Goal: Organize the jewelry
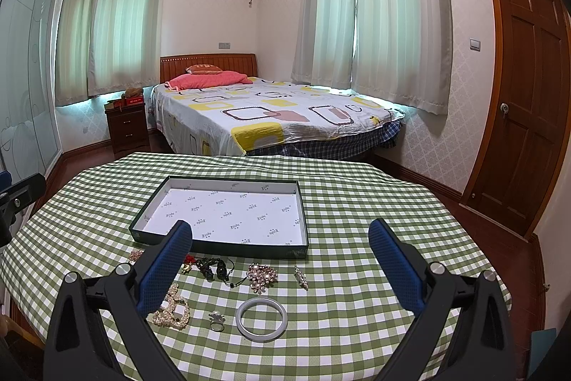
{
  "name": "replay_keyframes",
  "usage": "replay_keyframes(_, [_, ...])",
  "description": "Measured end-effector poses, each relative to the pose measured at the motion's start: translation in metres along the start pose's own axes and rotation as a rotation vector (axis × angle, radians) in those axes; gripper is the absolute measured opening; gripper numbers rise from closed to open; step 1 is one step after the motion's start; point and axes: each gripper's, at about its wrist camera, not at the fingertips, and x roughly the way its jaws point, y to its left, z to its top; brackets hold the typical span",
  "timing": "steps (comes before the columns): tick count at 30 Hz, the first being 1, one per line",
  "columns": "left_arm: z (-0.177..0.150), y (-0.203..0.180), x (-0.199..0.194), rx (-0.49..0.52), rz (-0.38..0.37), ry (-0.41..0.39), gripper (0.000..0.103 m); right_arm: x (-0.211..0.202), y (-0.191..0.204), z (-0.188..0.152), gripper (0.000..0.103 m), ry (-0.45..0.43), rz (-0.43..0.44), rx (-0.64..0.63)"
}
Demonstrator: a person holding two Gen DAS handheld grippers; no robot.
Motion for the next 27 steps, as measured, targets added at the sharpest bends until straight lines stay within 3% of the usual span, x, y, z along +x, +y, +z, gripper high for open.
replay_keyframes(27, [-0.0038, -0.0004, 0.0001, 0.003, -0.002, 0.003, 0.099, -0.0007, 0.0006, -0.0013, 0.097, -0.002, 0.000, 0.001])
